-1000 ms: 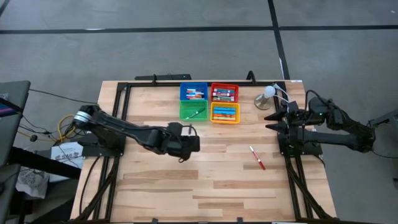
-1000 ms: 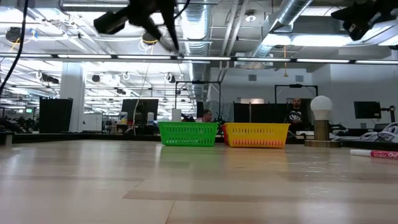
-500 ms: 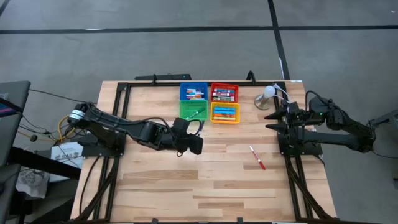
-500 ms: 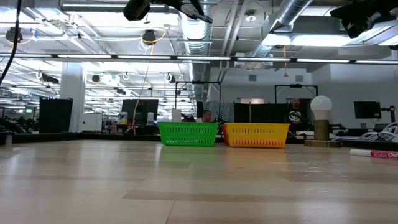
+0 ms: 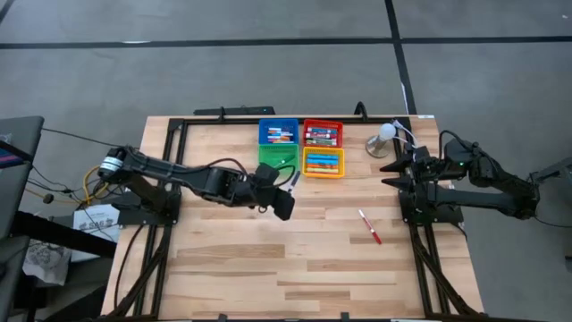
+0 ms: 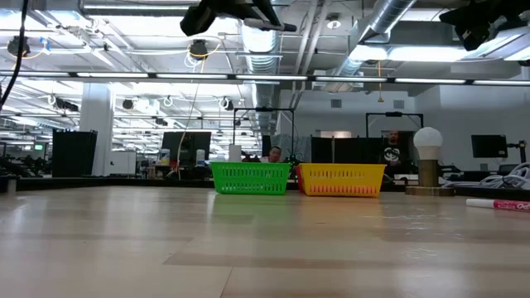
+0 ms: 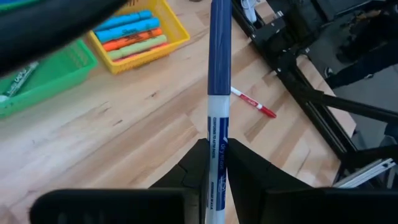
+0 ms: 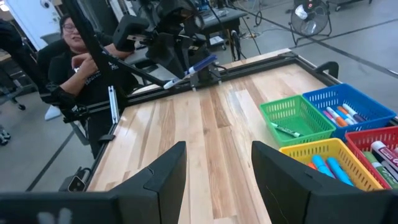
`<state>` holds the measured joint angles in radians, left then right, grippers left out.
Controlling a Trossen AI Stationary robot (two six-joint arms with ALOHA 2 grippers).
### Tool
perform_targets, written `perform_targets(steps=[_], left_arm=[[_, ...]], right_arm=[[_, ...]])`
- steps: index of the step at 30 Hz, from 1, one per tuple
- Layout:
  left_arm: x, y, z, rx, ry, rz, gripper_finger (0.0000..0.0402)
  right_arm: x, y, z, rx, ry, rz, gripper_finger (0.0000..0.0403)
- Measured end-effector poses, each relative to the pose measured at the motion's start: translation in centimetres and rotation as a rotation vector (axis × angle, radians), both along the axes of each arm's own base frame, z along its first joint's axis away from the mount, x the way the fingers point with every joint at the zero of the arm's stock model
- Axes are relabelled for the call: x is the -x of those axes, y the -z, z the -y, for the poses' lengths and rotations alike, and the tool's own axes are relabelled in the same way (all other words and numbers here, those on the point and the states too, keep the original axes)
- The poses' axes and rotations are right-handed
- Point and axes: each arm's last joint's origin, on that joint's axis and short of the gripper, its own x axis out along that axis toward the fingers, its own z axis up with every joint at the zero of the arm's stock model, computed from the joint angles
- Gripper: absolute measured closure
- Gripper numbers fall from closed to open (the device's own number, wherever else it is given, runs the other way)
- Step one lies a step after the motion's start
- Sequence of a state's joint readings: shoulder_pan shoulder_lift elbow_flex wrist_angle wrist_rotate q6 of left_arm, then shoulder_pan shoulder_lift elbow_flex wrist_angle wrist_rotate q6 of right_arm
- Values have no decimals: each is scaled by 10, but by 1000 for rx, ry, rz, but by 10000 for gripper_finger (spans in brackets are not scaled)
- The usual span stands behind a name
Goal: Pick & Place Markers
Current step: Put the small dark blue marker pen into the green bin
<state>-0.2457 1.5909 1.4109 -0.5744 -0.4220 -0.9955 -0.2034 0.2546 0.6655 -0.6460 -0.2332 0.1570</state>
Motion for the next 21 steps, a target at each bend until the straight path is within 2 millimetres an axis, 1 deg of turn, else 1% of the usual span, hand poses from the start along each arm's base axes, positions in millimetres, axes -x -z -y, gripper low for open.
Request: perform_targets(steps=[3, 6, 10, 15, 17, 21], left_arm=[[-2, 0, -9, -4, -13, -4, 353], [-4, 0, -23, 45, -87, 9, 353], [-7, 1, -48, 116, -145, 12, 353], [-8, 2, -86, 151, -226, 5, 353], [-7, 2, -102, 127, -235, -6, 353], [-4, 2, -128, -5, -152, -66, 353]], right_arm=[[0, 0, 0, 0, 0, 0, 233], [0, 0, 0, 0, 0, 0, 233], [0, 0, 0, -1, 0, 0, 233], [0, 0, 0, -1, 0, -1, 233], [0, 0, 0, -2, 0, -3, 233], [0, 0, 0, -3, 0, -5, 233]])
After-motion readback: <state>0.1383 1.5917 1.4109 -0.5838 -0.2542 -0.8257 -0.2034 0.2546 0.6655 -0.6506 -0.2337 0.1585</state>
